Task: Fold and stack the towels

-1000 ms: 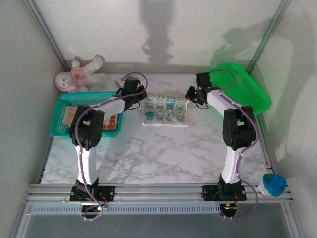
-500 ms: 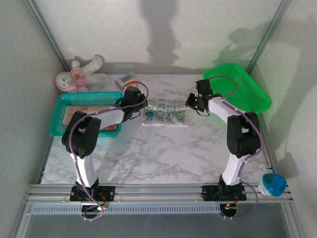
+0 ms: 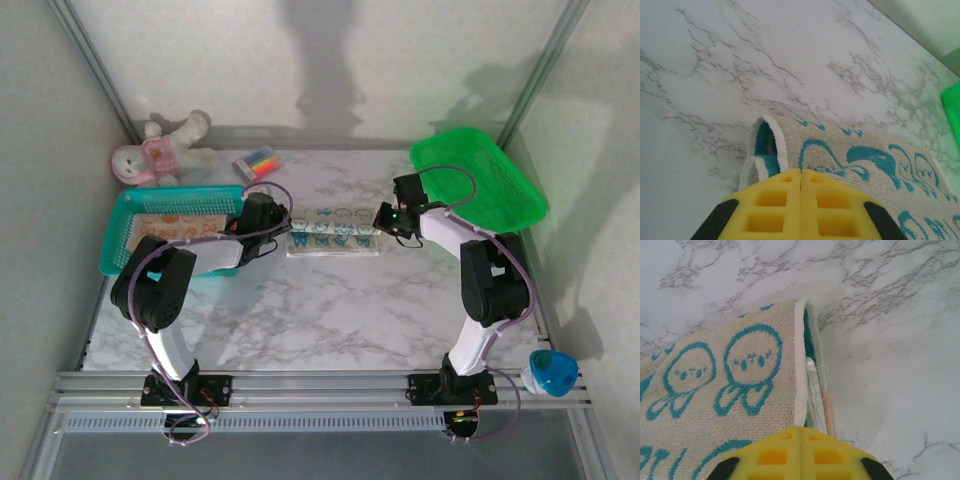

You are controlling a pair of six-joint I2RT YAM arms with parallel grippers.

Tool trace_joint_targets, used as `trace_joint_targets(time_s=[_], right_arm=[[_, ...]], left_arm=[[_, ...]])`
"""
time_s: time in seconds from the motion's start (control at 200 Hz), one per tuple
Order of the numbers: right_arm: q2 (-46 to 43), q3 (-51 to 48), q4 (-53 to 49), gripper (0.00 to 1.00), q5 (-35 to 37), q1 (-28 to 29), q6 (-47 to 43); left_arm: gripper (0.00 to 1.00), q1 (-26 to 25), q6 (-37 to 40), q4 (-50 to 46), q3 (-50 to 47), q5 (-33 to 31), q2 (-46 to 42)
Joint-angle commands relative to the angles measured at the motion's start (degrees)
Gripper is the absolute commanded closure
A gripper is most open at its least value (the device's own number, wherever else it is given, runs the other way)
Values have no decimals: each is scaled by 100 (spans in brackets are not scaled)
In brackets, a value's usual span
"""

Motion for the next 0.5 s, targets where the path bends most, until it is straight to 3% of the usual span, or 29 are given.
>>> trace_joint_targets(time_s=[0.0, 0.496], right_arm=[[-226, -157, 85, 100, 201, 32, -37], [-476, -550, 155, 100, 289, 92, -30]], left_arm=[[100, -59, -84, 270, -178, -218, -297], [100, -367, -223, 381, -829, -460, -737]])
